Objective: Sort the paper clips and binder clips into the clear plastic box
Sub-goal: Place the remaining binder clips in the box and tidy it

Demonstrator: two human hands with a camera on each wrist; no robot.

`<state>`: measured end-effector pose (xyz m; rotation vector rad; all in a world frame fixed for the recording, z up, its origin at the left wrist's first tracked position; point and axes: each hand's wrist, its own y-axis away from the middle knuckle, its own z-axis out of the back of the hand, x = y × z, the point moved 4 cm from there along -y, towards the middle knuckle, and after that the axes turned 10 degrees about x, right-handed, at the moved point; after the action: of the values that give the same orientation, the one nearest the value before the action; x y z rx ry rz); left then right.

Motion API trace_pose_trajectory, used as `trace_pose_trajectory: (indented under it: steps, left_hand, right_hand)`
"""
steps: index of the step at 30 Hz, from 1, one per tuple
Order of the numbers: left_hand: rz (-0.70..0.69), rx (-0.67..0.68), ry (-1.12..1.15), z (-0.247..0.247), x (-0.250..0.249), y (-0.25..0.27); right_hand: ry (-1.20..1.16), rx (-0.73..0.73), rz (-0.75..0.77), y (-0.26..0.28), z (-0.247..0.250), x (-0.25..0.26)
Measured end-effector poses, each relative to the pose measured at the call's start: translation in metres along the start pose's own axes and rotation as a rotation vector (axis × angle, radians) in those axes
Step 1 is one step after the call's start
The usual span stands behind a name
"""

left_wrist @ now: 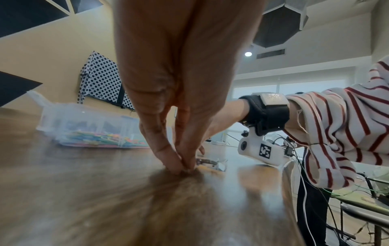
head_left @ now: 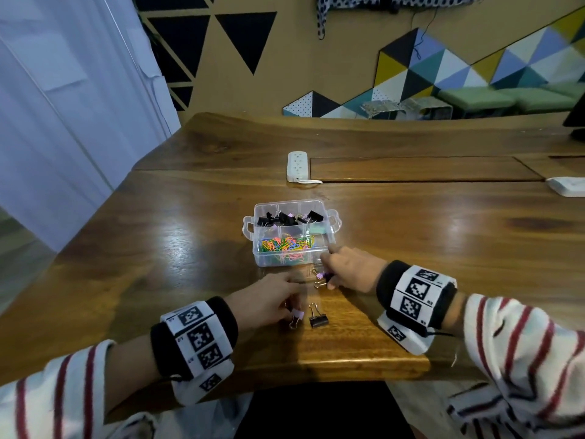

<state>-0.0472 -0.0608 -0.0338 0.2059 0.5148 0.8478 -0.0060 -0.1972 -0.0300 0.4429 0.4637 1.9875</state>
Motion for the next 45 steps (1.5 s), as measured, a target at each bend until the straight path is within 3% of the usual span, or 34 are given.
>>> trace_pose_trajectory:
  steps: [7,17,22,28,34,40,43,45]
  left_hand:
    - [0.003,-0.058,0.008,0.005,-0.002,-0.001]
    - [0.032,0.251,-0.094,-0.013,-0.037,-0.025]
    - [0.021,0.101,-0.087,-0.012,-0.045,-0.027]
    - [-0.032,0.109,-0.052,-0.01,-0.039,-0.031]
    - [-0.022,0.078,0.244,0.021,-0.014,-0.018]
    - [0.215,-0.294,0.304,0.117,0.053,-0.015]
    - [0.299,-0.355,0.337,0.136,0.077,-0.032]
    - [0.322,-0.359,0.37,0.14,0.083,-0.045]
  right_hand:
    - [-0.184,-0.02,-0.031,0.006,0.001,-0.015]
    - [-0.151,-0.043,-0.07,0.003,-0.004,-0.019]
    - [-0.161,-0.042,-0.076,0.003,-0.001,-0.02]
    - [-0.225,-0.058,-0.066,0.008,-0.003,-0.026]
    - [-0.218,-0.064,-0.056,0.017,-0.013,-0.04]
    - [-0.228,-0.047,0.008,0.017,-0.01,-0.049]
    - [-0.309,-0.005,0.031,0.016,-0.006,-0.056]
    - [-0.527,0.004,0.103,0.02,-0.004,-0.061]
